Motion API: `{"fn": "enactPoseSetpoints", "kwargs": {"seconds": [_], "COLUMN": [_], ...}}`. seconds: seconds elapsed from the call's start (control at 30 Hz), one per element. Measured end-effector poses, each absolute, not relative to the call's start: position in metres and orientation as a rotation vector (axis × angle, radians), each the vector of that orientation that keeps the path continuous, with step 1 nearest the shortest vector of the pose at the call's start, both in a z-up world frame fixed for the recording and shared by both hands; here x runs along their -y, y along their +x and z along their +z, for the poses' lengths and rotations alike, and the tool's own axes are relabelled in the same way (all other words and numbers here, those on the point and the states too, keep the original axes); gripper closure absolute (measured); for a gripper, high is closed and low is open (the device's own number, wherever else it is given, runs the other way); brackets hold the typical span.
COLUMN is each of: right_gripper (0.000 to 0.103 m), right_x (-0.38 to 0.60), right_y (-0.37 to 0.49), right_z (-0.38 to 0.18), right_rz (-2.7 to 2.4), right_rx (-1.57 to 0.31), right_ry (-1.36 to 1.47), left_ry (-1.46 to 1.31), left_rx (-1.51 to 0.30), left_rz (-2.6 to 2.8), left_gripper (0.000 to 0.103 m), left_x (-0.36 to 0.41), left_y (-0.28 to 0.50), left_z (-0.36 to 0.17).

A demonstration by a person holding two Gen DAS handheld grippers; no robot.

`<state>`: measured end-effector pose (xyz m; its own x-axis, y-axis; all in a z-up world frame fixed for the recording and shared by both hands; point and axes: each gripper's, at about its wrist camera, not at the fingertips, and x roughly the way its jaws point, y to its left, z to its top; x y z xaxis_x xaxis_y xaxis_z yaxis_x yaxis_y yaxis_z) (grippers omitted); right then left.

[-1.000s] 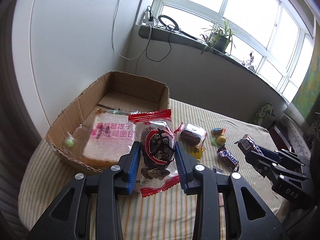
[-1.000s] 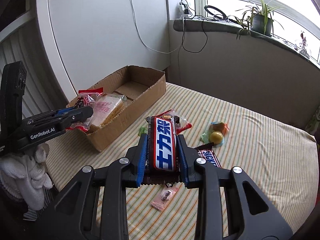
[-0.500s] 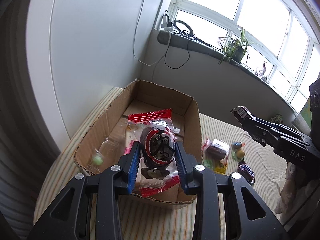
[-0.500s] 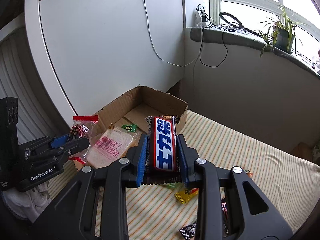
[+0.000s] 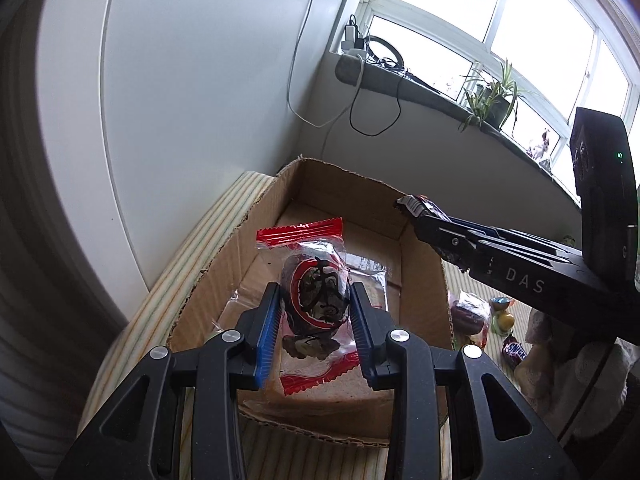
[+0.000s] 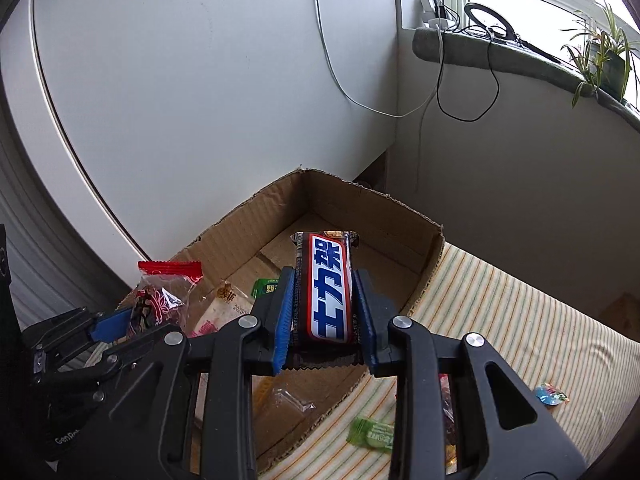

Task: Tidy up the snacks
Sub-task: 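Carry the cake and chocolate bar into the box and open both tools, then withdraw both tools from the box toward the brown Snickers bar and pink candy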

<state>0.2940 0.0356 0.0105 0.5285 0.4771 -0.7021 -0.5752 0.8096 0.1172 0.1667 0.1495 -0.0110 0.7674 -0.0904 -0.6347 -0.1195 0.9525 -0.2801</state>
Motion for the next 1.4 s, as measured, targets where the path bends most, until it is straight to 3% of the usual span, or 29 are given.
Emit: {"fn": "enactPoseSetpoints", "kwargs": {"seconds": [0.33, 0.37, 0.4, 0.47, 0.5, 1.0, 1.4], "right_gripper": [0.073, 0.066, 0.047, 0.023, 0.021, 0.020, 0.020], "right_x": [-0.051, -0.050, -0.051, -0.049, -0.048, 0.000, 0.136], "right_y": [0.314, 0.315, 0.315, 0.313, 0.311, 0.265, 0.192], "right_z": [-0.013, -0.014, -0.014, -0.011, -0.009, 0.037, 0.040], "right_rz": [0.618, 0.613, 0.607, 0.592, 0.589, 0.594, 0.488], "right_rx": [-0.836, -0.836, -0.833, -0.812, -0.795, -0.734, -0.736], "right_ry": [-0.141, -0.140, -0.141, -0.144, -0.142, -0.148, -0.114], "left_ry": [-0.332, -0.333, -0.336, -0.340, -0.341, -0.352, -0.328], "left_rx": [-0.718, -0.720, -0.721, -0.722, -0.720, -0.684, -0.675], "left_rz": [0.029, 0.031, 0.033, 0.040, 0.042, 0.023, -0.055], "left_gripper": [0.070, 0.070, 0.070, 0.068, 0.066, 0.065, 0.065], "left_x": [-0.156, -0.156, -0.157, -0.157, -0.158, -0.151, -0.112], "left_y": [0.178, 0.179, 0.179, 0.179, 0.179, 0.156, 0.122], "left_z": [-0.021, -0.023, -0.024, -0.025, -0.024, -0.005, 0.011]}}
